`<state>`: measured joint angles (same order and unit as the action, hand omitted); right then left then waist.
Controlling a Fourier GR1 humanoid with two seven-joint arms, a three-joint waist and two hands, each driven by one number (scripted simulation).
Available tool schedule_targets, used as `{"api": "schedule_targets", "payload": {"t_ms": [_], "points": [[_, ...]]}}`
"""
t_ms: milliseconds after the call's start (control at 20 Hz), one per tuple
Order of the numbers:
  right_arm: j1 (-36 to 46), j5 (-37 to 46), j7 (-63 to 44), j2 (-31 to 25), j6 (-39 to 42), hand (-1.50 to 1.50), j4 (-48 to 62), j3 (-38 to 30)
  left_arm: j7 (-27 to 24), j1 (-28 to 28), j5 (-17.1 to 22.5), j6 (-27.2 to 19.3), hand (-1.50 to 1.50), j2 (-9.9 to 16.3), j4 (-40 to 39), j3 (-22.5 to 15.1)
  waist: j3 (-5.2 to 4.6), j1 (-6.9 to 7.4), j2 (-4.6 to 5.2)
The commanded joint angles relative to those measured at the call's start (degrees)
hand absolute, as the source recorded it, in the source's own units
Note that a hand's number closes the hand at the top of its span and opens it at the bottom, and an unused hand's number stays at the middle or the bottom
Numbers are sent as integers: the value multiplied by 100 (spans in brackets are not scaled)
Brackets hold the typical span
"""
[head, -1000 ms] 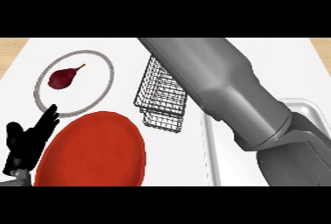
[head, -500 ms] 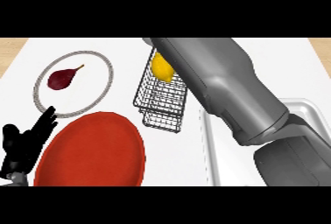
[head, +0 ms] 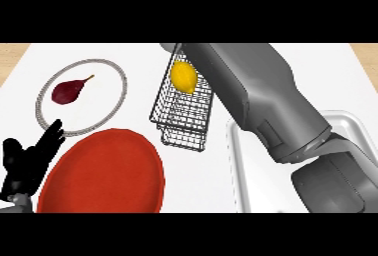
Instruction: Pick the lemon from the tray and place it in the tiered basket
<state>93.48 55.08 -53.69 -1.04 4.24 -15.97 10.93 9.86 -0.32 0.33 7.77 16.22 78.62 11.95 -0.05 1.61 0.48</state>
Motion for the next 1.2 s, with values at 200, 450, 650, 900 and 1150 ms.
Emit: {"api": "schedule_targets", "payload": {"t_ms": [200,450,650,900,1150], "points": [[174,78,-255,-230,-1158,-150,-835,-196,-161,286,13,71,0,-9,21,44,6,-77,-59],[263,-58,-1141,-470,-1427,-150,-1394,-605,-90,253,28,-8,0,55,-42,184,9,-207,-106],[-140,-419,-1278,-765,-1692,-150,-2020,-1121,-183,543,-49,-68,0,-113,25,84,20,-344,-167],[-676,-908,-874,-1037,-2080,-150,-3351,-1716,-130,530,-40,-187,0,-126,-32,185,37,-598,-240],[-1753,-1322,-644,-928,-1838,-150,-4914,-1857,-197,736,-29,-254,0,-142,-38,296,43,-789,-294]]}}
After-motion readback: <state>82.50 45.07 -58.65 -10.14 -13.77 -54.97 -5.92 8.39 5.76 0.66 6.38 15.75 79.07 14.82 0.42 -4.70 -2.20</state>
